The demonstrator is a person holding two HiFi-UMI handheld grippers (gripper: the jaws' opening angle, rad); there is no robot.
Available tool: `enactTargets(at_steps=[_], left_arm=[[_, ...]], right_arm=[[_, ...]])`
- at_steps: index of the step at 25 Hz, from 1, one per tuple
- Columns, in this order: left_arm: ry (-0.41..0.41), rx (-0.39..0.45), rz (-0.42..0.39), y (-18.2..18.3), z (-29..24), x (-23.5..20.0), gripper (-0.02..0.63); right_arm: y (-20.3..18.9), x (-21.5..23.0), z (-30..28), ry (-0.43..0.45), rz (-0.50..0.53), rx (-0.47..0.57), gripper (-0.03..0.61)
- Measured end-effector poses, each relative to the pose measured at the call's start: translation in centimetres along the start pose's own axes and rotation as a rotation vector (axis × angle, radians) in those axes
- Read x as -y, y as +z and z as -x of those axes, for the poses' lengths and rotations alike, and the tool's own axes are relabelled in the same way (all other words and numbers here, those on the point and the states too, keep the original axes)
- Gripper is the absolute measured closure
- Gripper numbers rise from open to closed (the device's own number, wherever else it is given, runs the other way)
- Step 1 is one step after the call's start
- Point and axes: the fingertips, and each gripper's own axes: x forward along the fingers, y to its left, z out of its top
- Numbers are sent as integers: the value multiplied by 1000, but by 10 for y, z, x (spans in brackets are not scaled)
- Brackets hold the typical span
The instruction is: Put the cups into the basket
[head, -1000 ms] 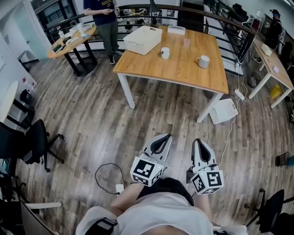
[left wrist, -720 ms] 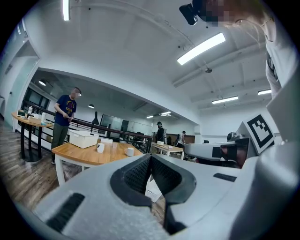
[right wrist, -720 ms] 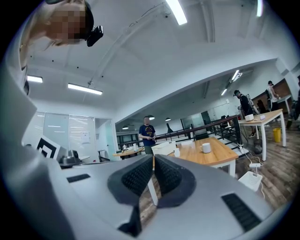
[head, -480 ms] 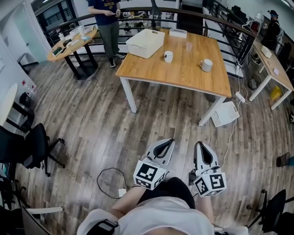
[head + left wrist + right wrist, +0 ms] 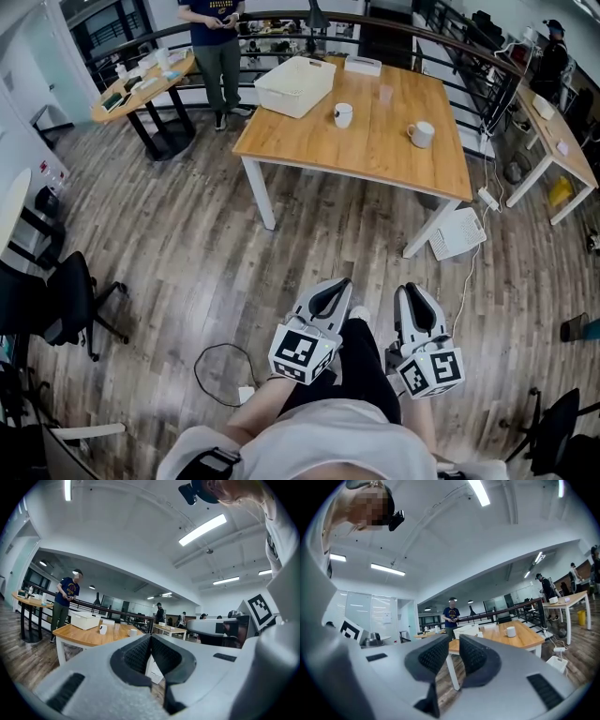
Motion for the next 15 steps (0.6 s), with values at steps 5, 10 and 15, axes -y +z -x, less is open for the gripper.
enactTargets(at_steps=[5,10,15], left_arm=[[16,-4,-4,0,-21,-13,607],[35,-13,-8,-4,-59,-32,607],[57,-25,-7,-4,-108,-56,607]], right_arm=[[-1,18,-20,8,-7,-4,499],[-5,50,-57,1,-3,-20,500],[-10,95,-100,-24,-7,-52,500]])
